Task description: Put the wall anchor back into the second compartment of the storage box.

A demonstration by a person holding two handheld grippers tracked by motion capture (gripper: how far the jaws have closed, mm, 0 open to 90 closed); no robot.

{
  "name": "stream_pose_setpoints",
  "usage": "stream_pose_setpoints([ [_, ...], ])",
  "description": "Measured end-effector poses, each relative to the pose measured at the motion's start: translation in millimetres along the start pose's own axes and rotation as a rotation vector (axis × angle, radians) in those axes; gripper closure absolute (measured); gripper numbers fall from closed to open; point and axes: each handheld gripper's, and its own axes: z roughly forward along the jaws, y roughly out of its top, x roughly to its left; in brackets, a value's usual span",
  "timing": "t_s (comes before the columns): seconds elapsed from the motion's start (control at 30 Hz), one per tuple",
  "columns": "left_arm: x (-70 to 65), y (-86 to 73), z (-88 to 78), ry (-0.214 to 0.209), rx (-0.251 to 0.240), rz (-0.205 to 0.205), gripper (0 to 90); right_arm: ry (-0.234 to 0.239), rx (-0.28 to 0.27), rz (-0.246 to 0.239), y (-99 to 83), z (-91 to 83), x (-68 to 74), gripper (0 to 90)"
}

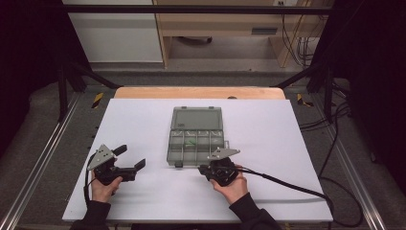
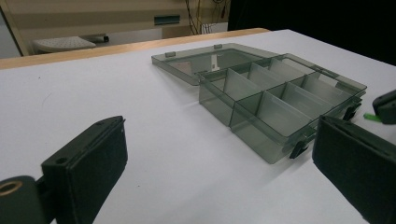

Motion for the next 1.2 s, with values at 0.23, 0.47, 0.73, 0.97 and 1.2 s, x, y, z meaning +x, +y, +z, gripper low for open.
stream_pose_setpoints([
  [0.23, 0.0, -0.1, 0.2, -0.002, 0.0, 0.002, 3.0, -0.012, -0.065, -0.012, 15.7, -18.2, -4.2, 84.9],
  [0.47, 0.2, 0.1, -0.2, -0.002, -0.003, 0.001, 3.0, -0.017, -0.128, -0.023, 37.2, -24.1, -4.0, 84.8],
  [0.73, 0.2, 0.1, -0.2, -0.002, -0.003, 0.0, 3.0, -0.03, -0.169, -0.026, 63.3, -18.3, -5.0, 84.9],
  [0.97, 0.4, 0.0, -0.2, -0.003, -0.005, -0.001, 2.9, -0.049, -0.172, -0.02, 83.5, -5.4, -8.7, 84.9],
  [1.2, 0.4, 0.1, -0.5, -0.002, -0.006, -0.003, 3.0, -0.077, -0.166, -0.011, 100.1, 8.1, -17.3, 84.9],
])
